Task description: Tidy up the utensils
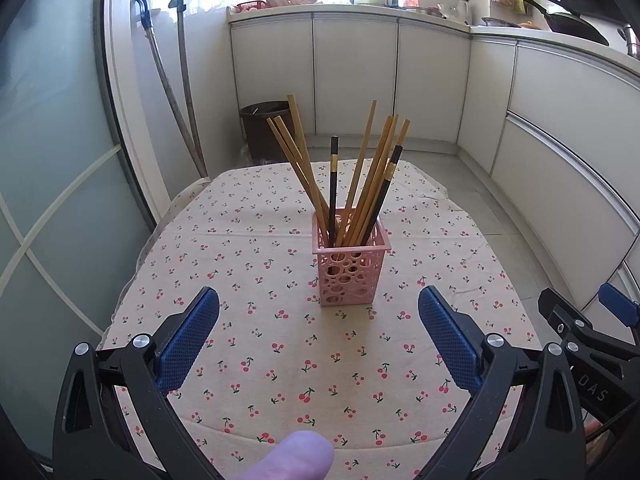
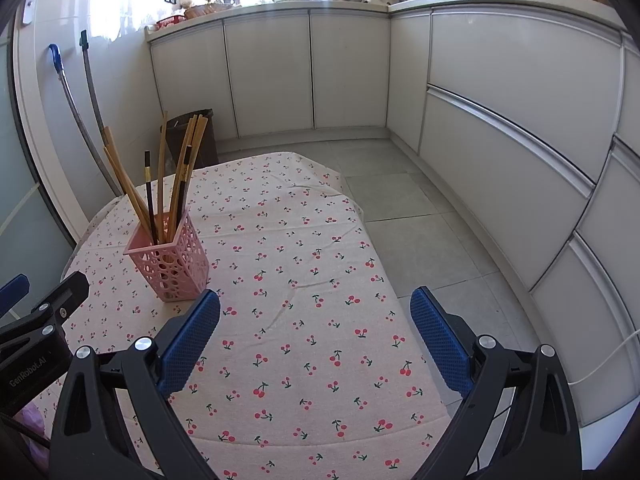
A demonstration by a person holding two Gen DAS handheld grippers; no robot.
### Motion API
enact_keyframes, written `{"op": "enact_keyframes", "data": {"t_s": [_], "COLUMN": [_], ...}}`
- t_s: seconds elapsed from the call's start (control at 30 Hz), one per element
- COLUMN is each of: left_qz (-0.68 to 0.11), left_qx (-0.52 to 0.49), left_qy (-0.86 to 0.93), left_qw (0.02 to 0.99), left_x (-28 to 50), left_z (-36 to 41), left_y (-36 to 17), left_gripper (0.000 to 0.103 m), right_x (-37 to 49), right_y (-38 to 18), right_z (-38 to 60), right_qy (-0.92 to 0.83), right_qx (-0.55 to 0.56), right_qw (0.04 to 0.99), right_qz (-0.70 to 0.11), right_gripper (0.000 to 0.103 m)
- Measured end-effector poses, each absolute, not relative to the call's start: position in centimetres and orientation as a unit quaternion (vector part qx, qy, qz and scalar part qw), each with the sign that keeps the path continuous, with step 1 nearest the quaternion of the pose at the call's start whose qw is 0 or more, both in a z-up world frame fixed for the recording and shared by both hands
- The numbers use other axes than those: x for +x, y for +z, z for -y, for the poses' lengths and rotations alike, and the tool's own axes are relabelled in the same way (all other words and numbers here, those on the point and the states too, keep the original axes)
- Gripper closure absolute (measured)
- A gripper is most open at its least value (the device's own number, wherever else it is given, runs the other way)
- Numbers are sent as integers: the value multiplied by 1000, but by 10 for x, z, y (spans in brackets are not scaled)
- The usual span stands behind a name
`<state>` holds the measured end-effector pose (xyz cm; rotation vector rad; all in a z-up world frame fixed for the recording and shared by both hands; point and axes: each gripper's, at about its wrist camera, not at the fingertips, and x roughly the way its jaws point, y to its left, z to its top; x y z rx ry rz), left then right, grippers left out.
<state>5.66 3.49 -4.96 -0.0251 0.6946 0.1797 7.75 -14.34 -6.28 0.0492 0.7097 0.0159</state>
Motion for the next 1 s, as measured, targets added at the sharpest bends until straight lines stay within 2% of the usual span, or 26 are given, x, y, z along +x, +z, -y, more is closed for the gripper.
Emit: {"op": "enact_keyframes", "data": {"t_s": [1.0], "left_qz": [-350], "left_qx": [-18], "left_qy": [97], "left_qw": [931], "left_x": [59], "left_z": [-41], "left_y": [-54], "left_gripper": [7], "right_x": [78], "right_y": [-66], "right_z": [143], "right_qy": [9], "right_qx": [22], "right_qw": [935], "right_qz": [-355], "right_gripper": [10]}}
